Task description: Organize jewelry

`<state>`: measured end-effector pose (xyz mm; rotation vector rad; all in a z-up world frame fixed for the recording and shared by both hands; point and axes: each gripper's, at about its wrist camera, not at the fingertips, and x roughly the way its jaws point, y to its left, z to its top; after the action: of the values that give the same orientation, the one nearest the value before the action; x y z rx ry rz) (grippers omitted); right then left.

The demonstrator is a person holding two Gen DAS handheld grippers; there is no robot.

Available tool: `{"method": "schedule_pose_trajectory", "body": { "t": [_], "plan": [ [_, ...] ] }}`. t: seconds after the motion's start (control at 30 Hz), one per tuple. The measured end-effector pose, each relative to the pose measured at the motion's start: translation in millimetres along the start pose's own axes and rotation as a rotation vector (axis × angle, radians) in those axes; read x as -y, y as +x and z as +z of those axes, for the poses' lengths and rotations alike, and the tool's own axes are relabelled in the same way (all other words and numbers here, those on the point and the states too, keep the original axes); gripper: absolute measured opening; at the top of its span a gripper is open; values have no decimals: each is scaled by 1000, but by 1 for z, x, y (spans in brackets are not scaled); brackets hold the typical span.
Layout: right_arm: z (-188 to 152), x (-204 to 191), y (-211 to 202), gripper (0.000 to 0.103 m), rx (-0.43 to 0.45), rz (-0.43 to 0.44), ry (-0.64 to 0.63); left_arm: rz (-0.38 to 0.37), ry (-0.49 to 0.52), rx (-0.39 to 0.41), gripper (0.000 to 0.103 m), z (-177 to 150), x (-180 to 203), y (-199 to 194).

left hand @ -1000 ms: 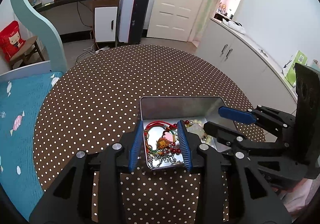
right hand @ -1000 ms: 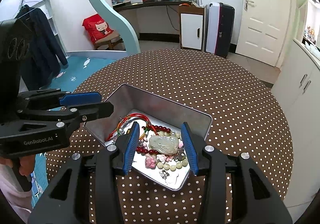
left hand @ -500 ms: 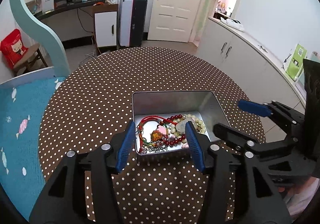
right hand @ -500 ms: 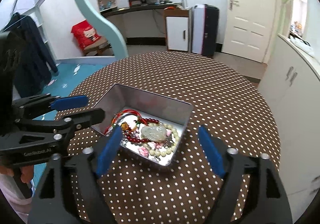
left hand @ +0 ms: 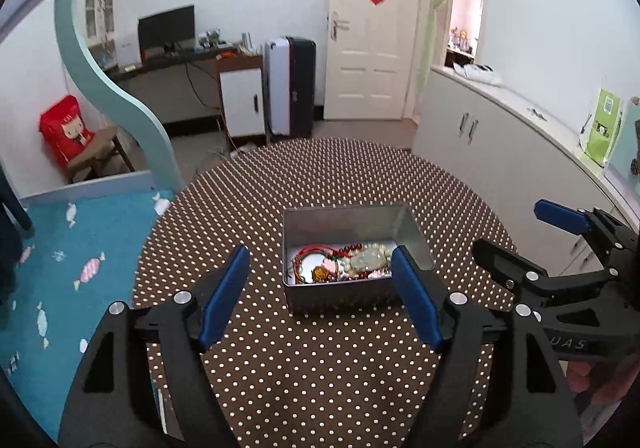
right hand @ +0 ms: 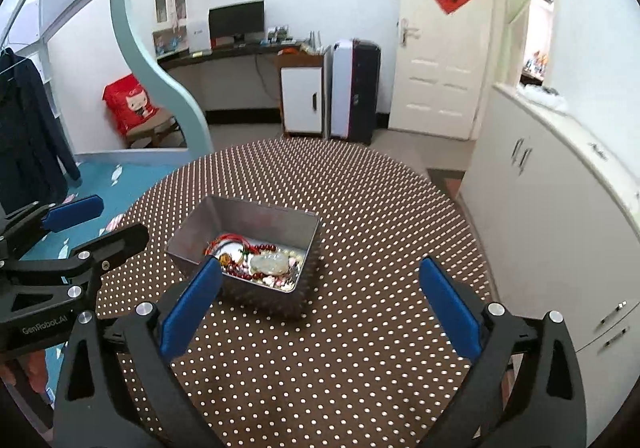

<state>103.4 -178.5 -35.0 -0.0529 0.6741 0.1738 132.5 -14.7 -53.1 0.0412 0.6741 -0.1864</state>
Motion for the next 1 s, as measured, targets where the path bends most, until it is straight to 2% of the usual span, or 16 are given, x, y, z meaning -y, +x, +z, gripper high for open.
{"method": "schedule_pose_trajectory", "body": {
  "t": [0.23, 0.47, 0.7, 1.0],
  "plan": [
    [6, -5, -39, 96, 102, -74, -4, 34, -16, 118, 84, 9, 3, -46],
    [6, -5, -61, 96, 167, -93, -4, 57, -25, 197, 84, 14, 10, -80],
    [2, -4, -77, 96, 219, -102, -1, 71, -15, 247, 85, 12, 17, -101],
    [-1, -6, -83, 96, 231, -100, -11, 87, -11, 270, 85, 6, 20, -116]
  ]
}}
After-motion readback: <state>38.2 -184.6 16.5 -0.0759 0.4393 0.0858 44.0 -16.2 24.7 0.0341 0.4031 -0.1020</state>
